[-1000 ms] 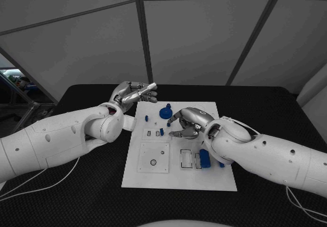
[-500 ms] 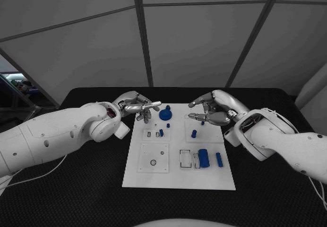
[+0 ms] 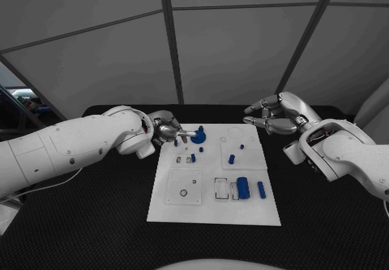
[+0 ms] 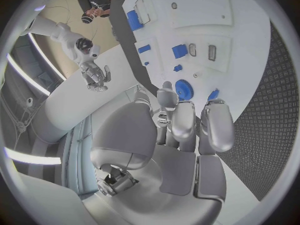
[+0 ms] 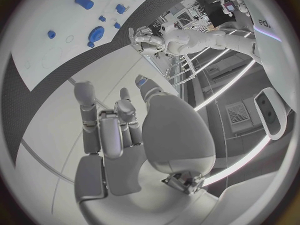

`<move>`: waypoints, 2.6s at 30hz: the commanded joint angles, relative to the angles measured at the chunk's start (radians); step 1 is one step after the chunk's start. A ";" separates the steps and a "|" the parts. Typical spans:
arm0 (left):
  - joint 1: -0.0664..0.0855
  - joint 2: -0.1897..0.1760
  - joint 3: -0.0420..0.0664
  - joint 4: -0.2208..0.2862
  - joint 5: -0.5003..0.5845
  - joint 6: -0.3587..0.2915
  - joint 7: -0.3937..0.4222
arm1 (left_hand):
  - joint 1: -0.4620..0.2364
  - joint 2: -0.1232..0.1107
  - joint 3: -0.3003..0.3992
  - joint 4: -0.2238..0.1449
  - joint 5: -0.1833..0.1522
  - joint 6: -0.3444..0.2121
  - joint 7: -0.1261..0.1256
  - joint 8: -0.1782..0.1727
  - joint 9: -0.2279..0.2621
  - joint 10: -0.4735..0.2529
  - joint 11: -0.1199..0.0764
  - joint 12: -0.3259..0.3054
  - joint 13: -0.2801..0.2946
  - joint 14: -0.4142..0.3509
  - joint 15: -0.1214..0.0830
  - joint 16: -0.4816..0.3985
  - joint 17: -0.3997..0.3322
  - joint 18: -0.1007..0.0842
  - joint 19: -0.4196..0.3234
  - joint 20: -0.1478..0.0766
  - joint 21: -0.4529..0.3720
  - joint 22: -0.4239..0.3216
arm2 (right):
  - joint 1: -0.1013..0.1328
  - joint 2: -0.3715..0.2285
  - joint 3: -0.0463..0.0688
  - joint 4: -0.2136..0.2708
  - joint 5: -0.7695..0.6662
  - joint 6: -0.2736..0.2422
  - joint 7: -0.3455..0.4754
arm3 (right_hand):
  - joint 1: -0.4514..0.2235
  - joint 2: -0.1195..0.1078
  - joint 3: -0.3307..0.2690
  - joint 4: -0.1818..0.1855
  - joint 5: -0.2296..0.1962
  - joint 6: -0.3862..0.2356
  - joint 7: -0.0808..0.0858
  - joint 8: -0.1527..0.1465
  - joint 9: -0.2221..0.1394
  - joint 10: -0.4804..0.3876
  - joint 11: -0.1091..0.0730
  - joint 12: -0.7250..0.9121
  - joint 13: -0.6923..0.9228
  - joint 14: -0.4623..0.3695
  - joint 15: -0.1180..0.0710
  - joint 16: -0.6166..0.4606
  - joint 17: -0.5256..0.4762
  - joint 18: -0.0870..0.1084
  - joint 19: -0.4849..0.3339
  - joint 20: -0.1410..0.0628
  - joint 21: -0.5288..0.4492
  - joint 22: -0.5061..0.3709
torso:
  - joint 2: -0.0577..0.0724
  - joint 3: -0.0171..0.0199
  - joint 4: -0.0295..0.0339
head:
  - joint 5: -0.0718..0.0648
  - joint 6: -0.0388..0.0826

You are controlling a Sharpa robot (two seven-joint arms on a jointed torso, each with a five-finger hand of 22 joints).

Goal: Assemble the parts on the task board

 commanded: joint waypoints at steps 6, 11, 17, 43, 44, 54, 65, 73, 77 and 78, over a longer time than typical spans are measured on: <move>0.054 0.072 -0.059 -0.048 -0.096 0.145 -0.206 | -0.070 -0.015 -0.012 0.010 -0.007 -0.042 -0.002 0.053 0.094 -0.035 -0.007 0.018 0.019 0.010 -0.005 0.005 -0.008 -0.021 -0.009 0.003 -0.001 -0.002 | 0.005 0.004 0.001 -0.014 0.059 -0.026 0.005 | -0.010 -0.001 -0.015 0.006 0.010 -0.018 0.004 0.010 0.003 -0.025 0.002 -0.016 -0.018 0.031 -0.006 -0.014 -0.003 0.019 -0.018 0.003 -0.023 -0.029 | 0.000 -0.0016 0.0020 | 0.000 -0.005; 0.076 0.109 -0.094 -0.074 -0.099 0.189 -0.227 | -0.089 -0.018 -0.002 0.010 -0.007 -0.055 -0.004 0.076 0.131 -0.035 -0.009 0.038 0.037 0.009 -0.006 0.006 -0.008 -0.022 -0.007 0.003 0.005 0.010 | 0.005 0.009 0.001 -0.022 0.060 -0.029 0.000 | -0.009 -0.001 -0.016 0.008 0.014 -0.023 0.004 0.013 0.003 -0.029 0.002 -0.020 -0.023 0.029 -0.006 -0.018 -0.008 0.021 -0.021 0.003 -0.029 -0.037 | 0.000 -0.0010 0.0008 | 0.002 -0.012; 0.093 0.146 -0.125 -0.089 -0.100 0.232 -0.244 | -0.100 -0.019 0.006 0.010 -0.007 -0.063 -0.008 0.099 0.170 -0.038 -0.012 0.039 0.036 0.009 -0.008 0.007 -0.009 -0.023 -0.005 0.001 0.010 0.020 | 0.005 0.017 0.001 -0.030 0.060 -0.032 -0.006 | -0.008 -0.001 -0.019 0.010 0.021 -0.028 0.005 0.017 0.005 -0.034 0.003 -0.024 -0.029 0.027 -0.005 -0.024 -0.015 0.022 -0.025 0.003 -0.038 -0.049 | 0.001 -0.0015 0.0013 | 0.001 -0.017; 0.099 0.194 -0.137 -0.116 -0.100 0.249 -0.251 | -0.050 0.002 0.035 -0.001 0.002 -0.096 -0.010 0.138 0.253 -0.051 -0.013 0.022 0.010 0.009 -0.009 0.009 -0.013 -0.023 -0.010 0.001 0.009 0.025 | 0.005 0.032 0.001 -0.050 0.059 -0.030 -0.024 | -0.003 -0.001 -0.024 0.016 0.041 -0.043 0.006 0.031 0.009 -0.049 0.004 -0.038 -0.048 0.019 -0.004 -0.040 -0.037 0.028 -0.041 0.005 -0.066 -0.087 | 0.001 -0.0005 0.0007 | -0.002 -0.029; 0.099 0.195 -0.137 -0.117 -0.100 0.249 -0.252 | -0.045 0.004 0.038 -0.002 0.002 -0.098 -0.010 0.140 0.258 -0.052 -0.013 0.022 0.009 0.009 -0.009 0.010 -0.013 -0.023 -0.011 0.001 0.009 0.025 | 0.005 0.031 0.001 -0.050 0.058 -0.029 -0.026 | -0.001 -0.001 -0.024 0.017 0.045 -0.044 0.006 0.034 0.010 -0.049 0.004 -0.038 -0.049 0.018 -0.004 -0.043 -0.040 0.028 -0.042 0.005 -0.069 -0.090 | 0.001 -0.0009 0.0001 | -0.001 -0.030; 0.099 0.199 -0.137 -0.118 -0.100 0.253 -0.252 | 0.001 0.012 0.080 -0.014 0.003 -0.112 -0.011 0.154 0.298 -0.055 -0.015 0.014 -0.006 0.008 -0.010 0.011 -0.016 -0.023 -0.012 0.000 0.008 0.029 | 0.005 0.031 0.001 -0.054 0.052 -0.029 -0.041 | 0.009 -0.001 -0.021 0.019 0.075 -0.051 0.006 0.048 0.014 -0.047 0.003 -0.037 -0.051 0.018 -0.005 -0.047 -0.043 0.029 -0.040 0.004 -0.078 -0.098 | 0.000 -0.0012 0.0018 | -0.002 -0.034; 0.099 0.201 -0.137 -0.118 -0.100 0.252 -0.248 | 0.048 0.017 0.133 -0.038 0.003 -0.124 -0.012 0.160 0.327 -0.058 -0.015 0.008 -0.017 0.007 -0.011 0.012 -0.018 -0.021 -0.016 -0.001 0.003 0.025 | 0.005 0.035 0.001 -0.060 0.048 -0.025 -0.049 | 0.017 0.000 -0.016 0.019 0.093 -0.056 0.006 0.057 0.017 -0.047 0.003 -0.038 -0.053 0.018 -0.005 -0.050 -0.044 0.029 -0.040 0.004 -0.084 -0.103 | 0.000 -0.0016 0.0017 | -0.003 -0.036; 0.099 0.202 -0.137 -0.117 -0.100 0.251 -0.244 | 0.072 0.016 0.173 -0.051 0.003 -0.131 -0.014 0.159 0.340 -0.060 -0.017 0.005 -0.022 0.007 -0.011 0.012 -0.020 -0.021 -0.018 -0.001 0.001 0.025 | 0.005 0.038 0.001 -0.065 0.043 -0.023 -0.055 | 0.019 0.000 -0.015 0.020 0.099 -0.058 0.006 0.059 0.017 -0.047 0.003 -0.038 -0.054 0.018 -0.005 -0.050 -0.045 0.030 -0.039 0.004 -0.086 -0.105 | 0.001 -0.0014 0.0017 | -0.002 -0.037; 0.099 0.202 -0.137 -0.116 -0.100 0.253 -0.240 | 0.088 0.016 0.201 -0.060 0.002 -0.135 -0.015 0.157 0.346 -0.064 -0.018 0.000 -0.028 0.007 -0.012 0.012 -0.021 -0.020 -0.021 -0.002 -0.003 0.020 | 0.005 0.040 0.001 -0.068 0.042 -0.021 -0.056 | 0.020 0.000 -0.014 0.020 0.101 -0.059 0.006 0.060 0.018 -0.047 0.003 -0.038 -0.055 0.018 -0.005 -0.051 -0.045 0.030 -0.039 0.003 -0.086 -0.105 | 0.001 -0.0013 0.0012 | -0.002 -0.038; 0.099 0.202 -0.137 -0.116 -0.100 0.253 -0.239 | 0.098 0.016 0.212 -0.066 0.002 -0.137 -0.016 0.155 0.347 -0.065 -0.019 -0.002 -0.031 0.006 -0.013 0.012 -0.021 -0.019 -0.023 -0.002 -0.005 0.019 | 0.005 0.041 0.001 -0.069 0.041 -0.020 -0.057 | 0.020 0.000 -0.014 0.020 0.101 -0.059 0.006 0.061 0.018 -0.047 0.003 -0.038 -0.055 0.018 -0.005 -0.051 -0.046 0.030 -0.039 0.003 -0.086 -0.105 | 0.001 -0.0012 0.0014 | -0.002 -0.038</move>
